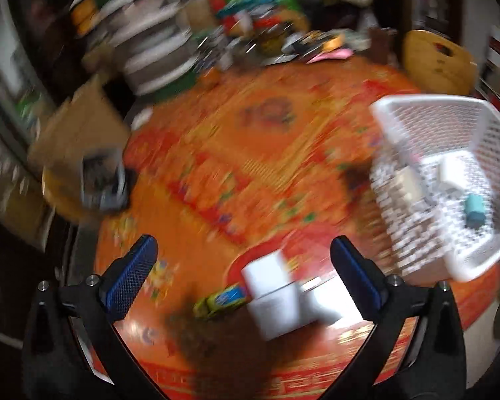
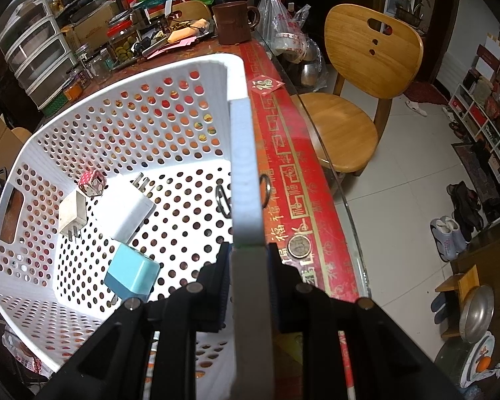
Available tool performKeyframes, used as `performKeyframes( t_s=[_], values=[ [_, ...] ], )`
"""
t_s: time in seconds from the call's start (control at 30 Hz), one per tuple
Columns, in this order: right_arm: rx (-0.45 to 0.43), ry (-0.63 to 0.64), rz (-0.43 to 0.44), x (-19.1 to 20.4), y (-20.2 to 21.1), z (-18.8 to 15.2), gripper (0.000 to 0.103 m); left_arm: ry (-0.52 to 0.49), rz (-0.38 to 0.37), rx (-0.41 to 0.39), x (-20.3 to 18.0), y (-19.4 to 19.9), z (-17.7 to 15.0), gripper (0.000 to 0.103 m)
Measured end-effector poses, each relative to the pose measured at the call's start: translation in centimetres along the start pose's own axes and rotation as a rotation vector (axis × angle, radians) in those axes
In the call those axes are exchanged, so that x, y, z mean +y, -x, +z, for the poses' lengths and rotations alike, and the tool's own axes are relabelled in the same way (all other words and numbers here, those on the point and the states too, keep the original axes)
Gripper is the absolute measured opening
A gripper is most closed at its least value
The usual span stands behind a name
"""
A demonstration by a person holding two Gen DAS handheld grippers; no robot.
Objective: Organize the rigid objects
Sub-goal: 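Move the left tool back to the yellow toy car, then close the left tool around the yellow toy car and lift it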
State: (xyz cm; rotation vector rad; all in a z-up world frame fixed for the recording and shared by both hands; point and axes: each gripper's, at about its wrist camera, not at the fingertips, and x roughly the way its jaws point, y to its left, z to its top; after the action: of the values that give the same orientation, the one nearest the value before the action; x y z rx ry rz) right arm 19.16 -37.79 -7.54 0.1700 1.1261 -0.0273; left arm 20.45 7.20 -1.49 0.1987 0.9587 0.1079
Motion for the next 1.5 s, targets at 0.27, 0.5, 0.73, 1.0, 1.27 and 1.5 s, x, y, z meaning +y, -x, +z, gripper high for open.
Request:
performKeyframes(
  t_s=[0.27,0.5,0.73,1.0,1.27,1.5],
  values=[
    [0.001,-0.003,0.005,-0.1,0.0,-0.1,0.019,0.167,-0.027,0.137,6.2,-6.5,-5.8,0.099],
    [0.001,-0.001,0.004,0.0,0.0,0.0,0.019,0.202,-0.098,0.229,6.1,-10.3,-6.8,0.093],
    [0.001,0.001,0.007,0.0,0.0,0.1,0.019,0.292,-0.128,0.255,6.5,-12.0,-7.1,0.092],
    [0.001,0.001,0.007,0.0,0.0,0.1,0.019,0.281,-0.112,0.264,5.7,-12.2,-7.0,0.068],
    [0.002,0.001,0.007,0.0,0.0,0.1,0.019,0.283,-0.113,0.248,5.5,-11.8,-7.0,0.06],
    [0.002,0.002,0.004,0.0,0.0,0.1,0.019,0.296,-0.13,0.234,6.4,-11.1,-6.9,0.025]
  ],
)
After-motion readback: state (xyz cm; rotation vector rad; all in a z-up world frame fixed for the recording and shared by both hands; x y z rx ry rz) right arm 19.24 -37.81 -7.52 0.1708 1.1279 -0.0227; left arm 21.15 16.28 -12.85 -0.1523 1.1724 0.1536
